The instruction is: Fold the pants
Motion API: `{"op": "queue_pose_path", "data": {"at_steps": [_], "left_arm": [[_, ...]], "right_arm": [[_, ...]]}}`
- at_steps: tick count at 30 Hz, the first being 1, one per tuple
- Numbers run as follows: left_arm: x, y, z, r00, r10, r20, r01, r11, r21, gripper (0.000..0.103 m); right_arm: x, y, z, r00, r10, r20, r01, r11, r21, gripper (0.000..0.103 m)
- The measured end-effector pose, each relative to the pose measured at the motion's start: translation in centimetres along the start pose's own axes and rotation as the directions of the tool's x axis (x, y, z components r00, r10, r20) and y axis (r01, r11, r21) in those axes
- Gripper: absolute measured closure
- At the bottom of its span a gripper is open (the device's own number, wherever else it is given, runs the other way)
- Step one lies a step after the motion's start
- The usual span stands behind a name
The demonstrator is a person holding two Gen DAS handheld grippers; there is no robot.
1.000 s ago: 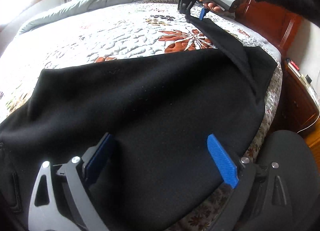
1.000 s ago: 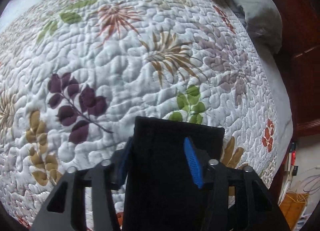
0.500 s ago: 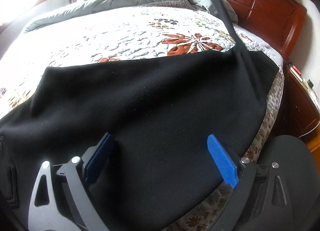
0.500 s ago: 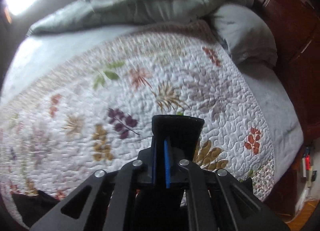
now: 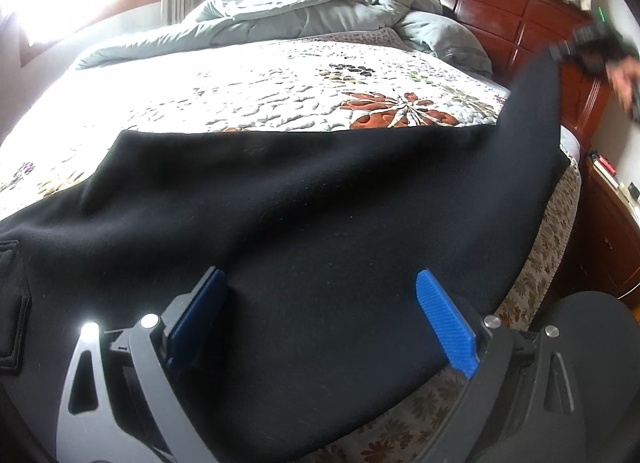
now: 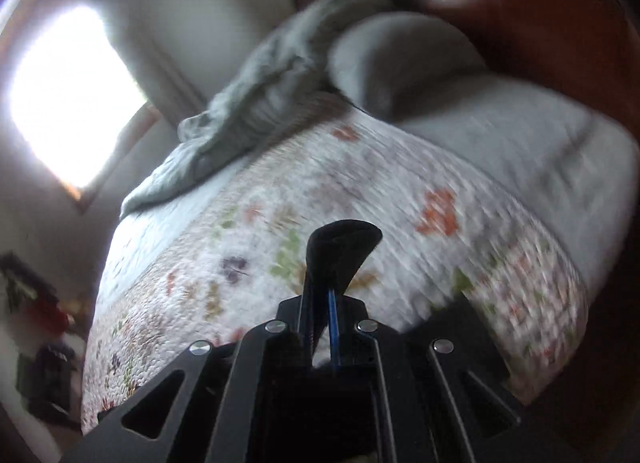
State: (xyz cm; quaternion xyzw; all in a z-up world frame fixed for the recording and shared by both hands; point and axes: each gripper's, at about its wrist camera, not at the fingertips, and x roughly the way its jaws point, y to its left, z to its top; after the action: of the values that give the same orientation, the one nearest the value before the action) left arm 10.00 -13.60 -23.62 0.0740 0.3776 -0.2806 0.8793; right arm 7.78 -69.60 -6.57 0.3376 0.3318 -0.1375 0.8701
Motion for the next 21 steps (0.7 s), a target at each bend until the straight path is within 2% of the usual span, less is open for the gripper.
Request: {"op": "queue_pose_path", "data": {"at_steps": [3, 6, 16, 21], "left_arm": [[-0.1, 0.0, 0.0, 1.000, 0.006, -0.006, -0.006, 1.000, -0.007, 0.007], [-0.2, 0.0, 0.1, 1.000, 0.011, -0.019, -0.012, 1.000, -0.014, 0.007], [-1.4, 0.3, 0.4, 0.997, -0.030, -0.068, 0.026, 0.998, -0.057, 0.007], [-2.1, 0.1, 0.9, 0.996, -0.050, -0.075, 0.045, 0.997, -0.066, 0.007]], "right_arm": [[0.7, -5.4, -2.5, 1.000, 0.020, -0.010, -0.019, 0.994, 0.112, 0.097], [0.8, -8.1, -3.8, 0.998, 0.057, -0.005, -0.055, 0.983, 0.174, 0.097], [2.0, -12.9, -5.7, 0.989, 0.145, -0.002, -0.137, 0.940, 0.312, 0.097], [2.5, -14.9, -6.7, 0.983, 0.182, -0.009, -0.165, 0.910, 0.381, 0.087]]}}
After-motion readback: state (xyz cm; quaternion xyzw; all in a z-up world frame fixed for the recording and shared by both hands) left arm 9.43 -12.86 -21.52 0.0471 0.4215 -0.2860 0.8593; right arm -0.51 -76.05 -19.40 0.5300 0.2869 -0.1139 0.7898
